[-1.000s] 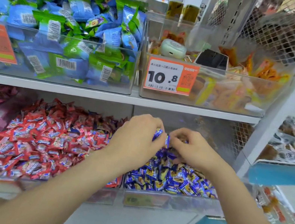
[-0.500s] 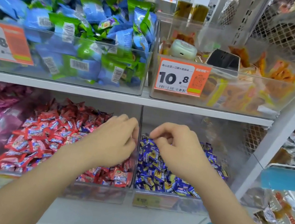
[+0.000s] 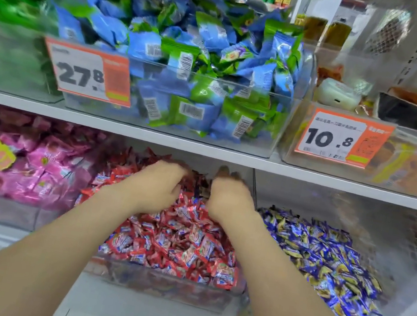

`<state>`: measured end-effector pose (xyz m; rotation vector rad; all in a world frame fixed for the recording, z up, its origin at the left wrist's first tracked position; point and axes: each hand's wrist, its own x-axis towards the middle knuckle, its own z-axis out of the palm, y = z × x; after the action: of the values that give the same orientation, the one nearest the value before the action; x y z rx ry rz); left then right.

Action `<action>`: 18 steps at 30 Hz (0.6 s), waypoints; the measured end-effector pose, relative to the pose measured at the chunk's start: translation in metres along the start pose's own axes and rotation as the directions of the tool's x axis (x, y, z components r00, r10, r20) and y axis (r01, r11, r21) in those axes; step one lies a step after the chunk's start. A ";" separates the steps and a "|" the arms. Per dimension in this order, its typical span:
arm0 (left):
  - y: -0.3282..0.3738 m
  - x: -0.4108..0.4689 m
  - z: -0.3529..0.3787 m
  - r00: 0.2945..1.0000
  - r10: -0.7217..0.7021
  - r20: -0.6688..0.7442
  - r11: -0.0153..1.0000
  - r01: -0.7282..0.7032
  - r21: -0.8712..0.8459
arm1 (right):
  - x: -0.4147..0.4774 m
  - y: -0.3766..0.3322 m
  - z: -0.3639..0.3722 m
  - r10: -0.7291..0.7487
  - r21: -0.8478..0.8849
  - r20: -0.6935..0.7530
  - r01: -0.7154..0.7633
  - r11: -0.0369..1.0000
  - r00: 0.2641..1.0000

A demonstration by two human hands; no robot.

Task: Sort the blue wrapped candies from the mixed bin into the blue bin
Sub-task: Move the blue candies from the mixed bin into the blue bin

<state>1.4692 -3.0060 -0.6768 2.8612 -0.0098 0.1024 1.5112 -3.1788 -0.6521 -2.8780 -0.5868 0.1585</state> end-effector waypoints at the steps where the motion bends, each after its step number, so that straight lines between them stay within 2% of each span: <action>1: -0.001 0.005 0.004 1.000 0.029 -0.008 1.000 -0.030 -0.004 | 0.008 0.001 0.002 0.012 -0.016 0.028 -0.012 1.000 1.000; 6: 0.012 0.026 0.008 0.999 0.027 0.036 0.998 -0.025 -0.049 | 0.029 0.001 0.012 0.015 -0.010 0.253 -0.013 1.000 0.967; 10: 0.011 0.042 0.012 0.988 -0.128 0.085 0.992 0.129 -0.007 | 0.046 0.001 0.017 -0.018 0.093 0.319 -0.012 0.996 0.948; 13: 0.016 0.048 0.014 0.976 -0.154 0.155 0.987 0.146 0.059 | 0.043 -0.003 0.013 -0.037 0.150 0.341 -0.016 0.988 0.939; 16: 0.016 0.048 0.013 0.971 -0.107 0.214 0.990 0.124 -0.071 | 0.042 0.000 0.018 -0.042 0.196 0.372 -0.034 0.980 0.927; 18: 0.012 0.042 0.008 0.979 -0.063 0.192 0.970 0.105 -0.218 | 0.039 0.000 0.017 -0.052 0.264 0.369 -0.051 0.963 0.928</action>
<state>1.5110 -3.0192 -0.6780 2.6272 0.0590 -0.1703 1.5448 -3.1603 -0.6711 -2.5912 -0.5752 0.7413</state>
